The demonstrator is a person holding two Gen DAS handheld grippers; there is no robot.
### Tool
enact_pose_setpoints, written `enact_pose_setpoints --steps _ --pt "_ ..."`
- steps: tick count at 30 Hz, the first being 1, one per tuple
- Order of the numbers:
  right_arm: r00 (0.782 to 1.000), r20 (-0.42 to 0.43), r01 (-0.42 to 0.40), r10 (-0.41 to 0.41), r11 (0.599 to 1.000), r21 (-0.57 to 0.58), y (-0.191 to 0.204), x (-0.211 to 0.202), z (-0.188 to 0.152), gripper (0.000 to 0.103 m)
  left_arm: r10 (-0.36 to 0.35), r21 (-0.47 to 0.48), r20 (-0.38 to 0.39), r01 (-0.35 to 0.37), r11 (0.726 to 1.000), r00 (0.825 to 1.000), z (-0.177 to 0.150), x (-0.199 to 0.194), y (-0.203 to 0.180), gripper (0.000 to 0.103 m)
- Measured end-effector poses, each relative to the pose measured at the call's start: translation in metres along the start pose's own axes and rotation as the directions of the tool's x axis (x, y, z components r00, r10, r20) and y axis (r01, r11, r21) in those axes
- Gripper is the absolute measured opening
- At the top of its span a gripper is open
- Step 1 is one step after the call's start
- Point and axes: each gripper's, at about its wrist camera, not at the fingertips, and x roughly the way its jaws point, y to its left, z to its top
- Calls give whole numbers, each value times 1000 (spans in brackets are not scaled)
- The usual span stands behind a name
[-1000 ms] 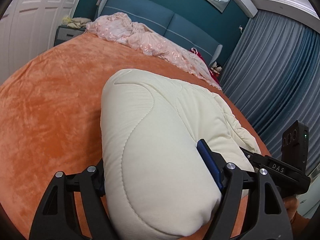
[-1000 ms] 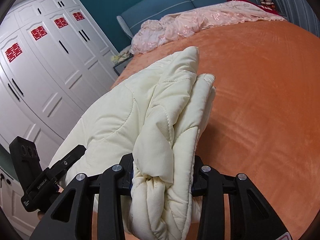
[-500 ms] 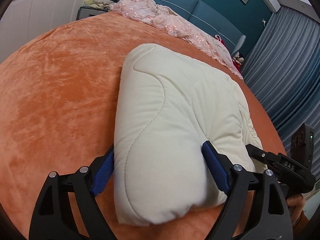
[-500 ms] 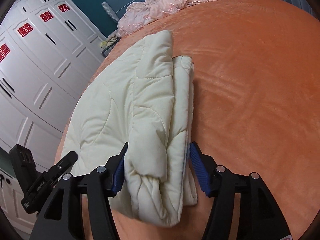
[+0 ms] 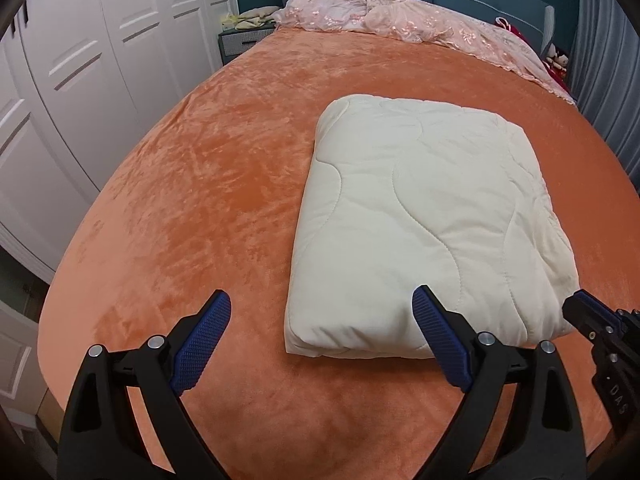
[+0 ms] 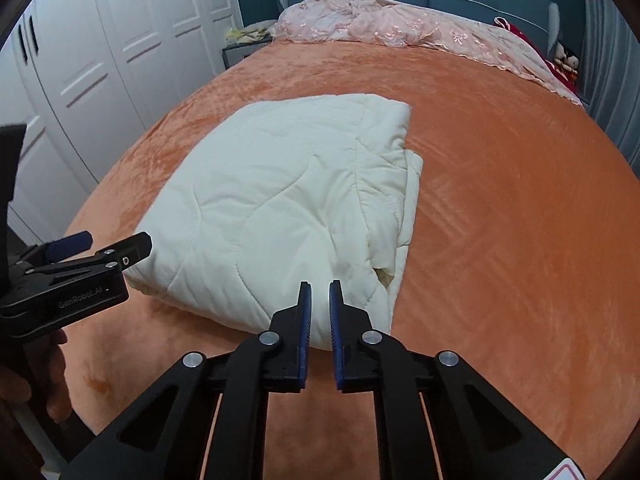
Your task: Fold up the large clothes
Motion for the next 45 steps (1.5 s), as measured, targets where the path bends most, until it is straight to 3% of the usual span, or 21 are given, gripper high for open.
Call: enact_pose_setpoints --steps 5,19,29,34,37,39,43,45 --pt "997 -61 56 -54 998 35 -10 24 -4 0 42 19 -41 -41 999 998 -1 17 -12 89" --pt "985 -157 81 -70 995 60 -17 76 -7 0 35 -4 -104 -36 999 994 -10 53 -21 93" --pt "985 -169 60 -47 995 75 -24 80 -6 0 76 -23 -92 -79 997 993 -14 62 -27 98" --pt "994 -105 19 -8 994 106 -28 44 -10 1 61 -29 -60 -63 998 996 -23 40 -23 98" --pt "999 -44 -8 13 994 109 -30 10 -28 12 71 -1 -25 -71 997 997 -41 18 -26 98" --pt "1000 -7 -7 8 995 97 -29 -9 -44 28 72 3 -1 -72 997 997 -55 5 -29 98" --pt "997 78 -1 -4 998 62 -26 -43 -83 49 45 -22 61 -44 999 997 -84 -18 -32 98" --pt "990 137 28 -37 998 62 -28 -54 -101 76 32 -33 88 -29 999 996 -99 -25 -36 98"
